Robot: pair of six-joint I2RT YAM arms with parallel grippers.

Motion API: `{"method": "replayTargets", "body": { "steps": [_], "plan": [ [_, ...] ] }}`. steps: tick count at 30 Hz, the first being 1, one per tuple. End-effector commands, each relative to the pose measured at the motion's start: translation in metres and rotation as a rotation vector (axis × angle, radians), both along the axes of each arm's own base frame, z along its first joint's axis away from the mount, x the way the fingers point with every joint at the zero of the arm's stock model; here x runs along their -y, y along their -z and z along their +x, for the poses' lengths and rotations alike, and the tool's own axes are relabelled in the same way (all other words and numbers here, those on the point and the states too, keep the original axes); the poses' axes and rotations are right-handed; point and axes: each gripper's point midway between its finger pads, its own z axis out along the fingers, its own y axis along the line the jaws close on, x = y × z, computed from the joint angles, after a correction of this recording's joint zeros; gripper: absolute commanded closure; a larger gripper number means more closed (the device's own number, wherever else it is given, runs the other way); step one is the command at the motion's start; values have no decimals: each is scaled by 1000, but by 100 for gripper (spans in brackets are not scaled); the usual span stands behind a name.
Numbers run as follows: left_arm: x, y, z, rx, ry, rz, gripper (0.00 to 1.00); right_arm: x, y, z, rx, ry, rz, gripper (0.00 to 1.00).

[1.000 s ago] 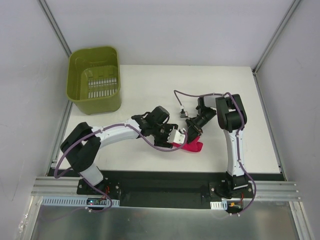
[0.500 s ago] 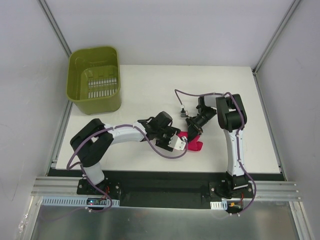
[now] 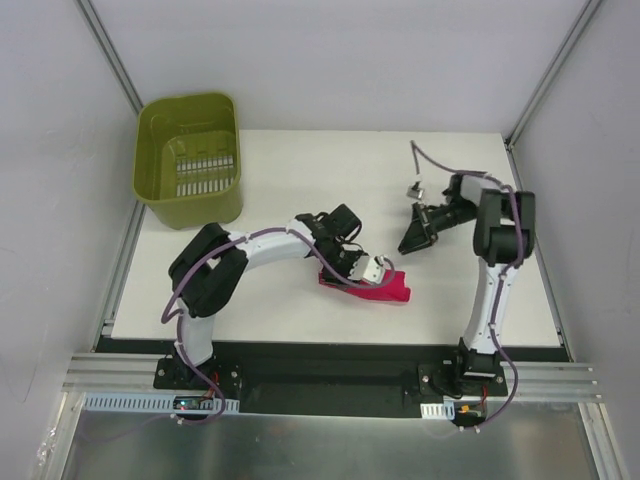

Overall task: Roll the t-shirts
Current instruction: Roll the T-shirt to the center of the board.

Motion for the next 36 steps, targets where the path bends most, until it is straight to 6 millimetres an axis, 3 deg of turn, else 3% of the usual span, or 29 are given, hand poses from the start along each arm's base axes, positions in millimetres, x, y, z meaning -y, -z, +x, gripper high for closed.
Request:
{"method": "replayTargets", "body": {
  "steps": [1, 2, 3, 4, 5, 6, 7, 8, 9, 10, 11, 12, 13, 14, 16, 19, 22, 25, 36],
  "plan": [
    [-10, -6, -43, -374, -72, 96, 60, 33, -91, -27, 165, -1, -55, 4],
    [-11, -9, -47, -419, -83, 107, 60, 45, -87, -20, 203, 63, -97, 4],
    [-9, -8, -48, -460, -93, 107, 60, 52, -105, -18, 312, 92, -130, 4],
    [-9, -8, -47, -489, -111, 113, 59, 60, -108, -14, 371, 123, -173, 4],
    [-6, -13, -45, -504, -116, 119, 60, 73, -91, -4, 451, 152, -284, 4],
    [-5, -10, -45, -526, -125, 128, 60, 81, -119, -3, 644, 206, -365, 4],
    [-3, -11, -42, -536, -137, 123, 60, 98, -113, 2, 737, 249, -495, 4],
    [-2, -12, -42, -546, -145, 127, 59, 107, -135, 30, 974, 334, -540, 4],
    [-2, -9, -40, -561, -156, 133, 59, 104, -112, 14, 992, 340, -543, 4],
    [1, -11, -39, -575, -169, 129, 58, 98, -138, 6, 1144, 365, -517, 4],
    [1, -12, -36, -590, -184, 126, 58, 93, -140, 5, 1198, 372, -495, 4],
    [0, -11, -36, -616, -207, 135, 58, 86, -120, -10, 1151, 351, -480, 4],
    [4, -14, -36, -642, -211, 119, 57, 74, -114, -21, 1122, 303, -438, 4],
    [2, -14, -32, -660, -231, 118, 57, 64, -100, -45, 1008, 251, -396, 4],
    [2, -16, -31, -701, -257, 121, 55, 46, -95, -67, 972, 138, -277, 4],
    [-2, -15, -32, -742, -273, 124, 54, 32, -77, -85, 1010, 47, -256, 4],
    [-6, -12, -35, -755, -276, 137, 54, 14, -71, -95, 1152, -105, -239, 4],
    [-8, -11, -36, -763, -280, 142, 53, -2, -63, -106, 1175, -230, -200, 4],
    [-5, -12, -32, -754, -284, 138, 51, -32, -27, -107, 1172, -453, -150, 4]
  ]
}}
